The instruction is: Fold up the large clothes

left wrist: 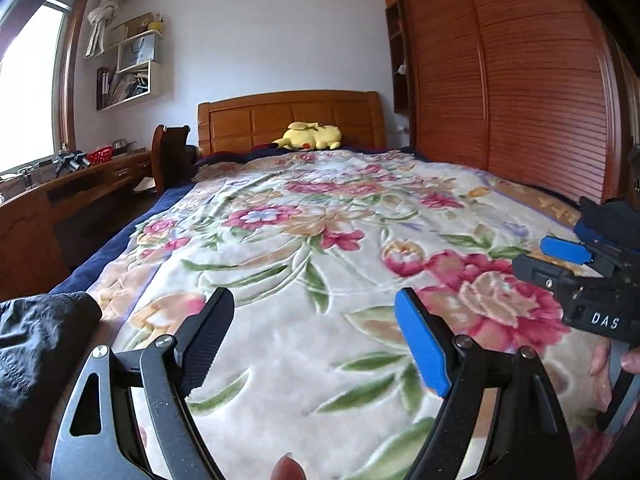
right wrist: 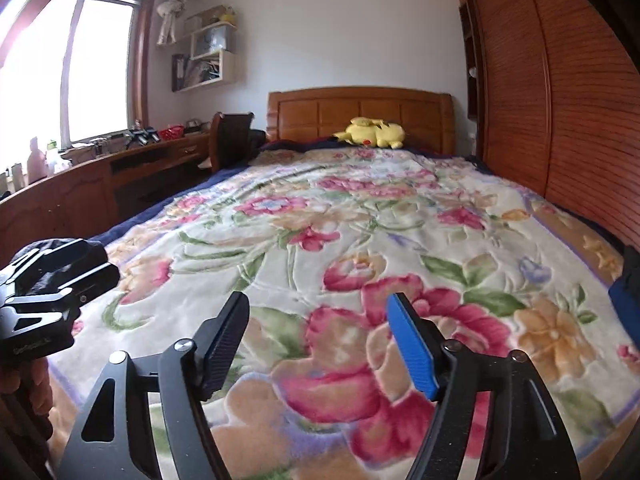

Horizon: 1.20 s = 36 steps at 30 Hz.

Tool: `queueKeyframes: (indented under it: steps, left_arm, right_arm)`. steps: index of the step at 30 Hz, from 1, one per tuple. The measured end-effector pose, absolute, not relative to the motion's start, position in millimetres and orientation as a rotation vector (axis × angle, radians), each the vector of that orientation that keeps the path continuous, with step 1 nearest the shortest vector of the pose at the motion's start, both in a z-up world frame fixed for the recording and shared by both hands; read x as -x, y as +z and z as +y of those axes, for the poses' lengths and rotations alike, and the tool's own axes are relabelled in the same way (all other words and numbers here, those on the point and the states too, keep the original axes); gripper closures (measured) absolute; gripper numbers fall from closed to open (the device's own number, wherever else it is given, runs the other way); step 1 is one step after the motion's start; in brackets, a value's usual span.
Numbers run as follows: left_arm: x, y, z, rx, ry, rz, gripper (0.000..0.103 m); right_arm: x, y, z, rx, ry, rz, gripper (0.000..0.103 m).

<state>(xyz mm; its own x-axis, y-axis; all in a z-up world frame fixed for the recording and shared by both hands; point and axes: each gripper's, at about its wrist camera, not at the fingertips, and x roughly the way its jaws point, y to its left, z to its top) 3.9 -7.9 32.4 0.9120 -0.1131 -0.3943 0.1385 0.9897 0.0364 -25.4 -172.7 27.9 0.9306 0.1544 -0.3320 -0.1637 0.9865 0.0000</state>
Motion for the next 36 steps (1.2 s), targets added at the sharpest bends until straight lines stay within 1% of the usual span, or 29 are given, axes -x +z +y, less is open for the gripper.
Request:
queueKeyframes:
  steps: [12,16,20,36]
  left_arm:
    - [-10,26,0,-0.046,-0.115,0.388,0.02]
    - [-16,23,11,-0.014,-0.102,0.402,0.02]
    - [-19,20,19,-0.003,-0.087,0.396,0.02]
    - [-19,10,22,0.003,-0.093,0.409,0.02]
  right_arm:
    - [2,18,-178,0.039,0.115,0.308,0.029]
    - [-9,5,-175,0.048,0.115,0.312,0.029]
    - [-9,-4,-175,0.041,0.111,0.298,0.029]
    - [-11,-8,-173,0.015,0.107,0.281,0.029]
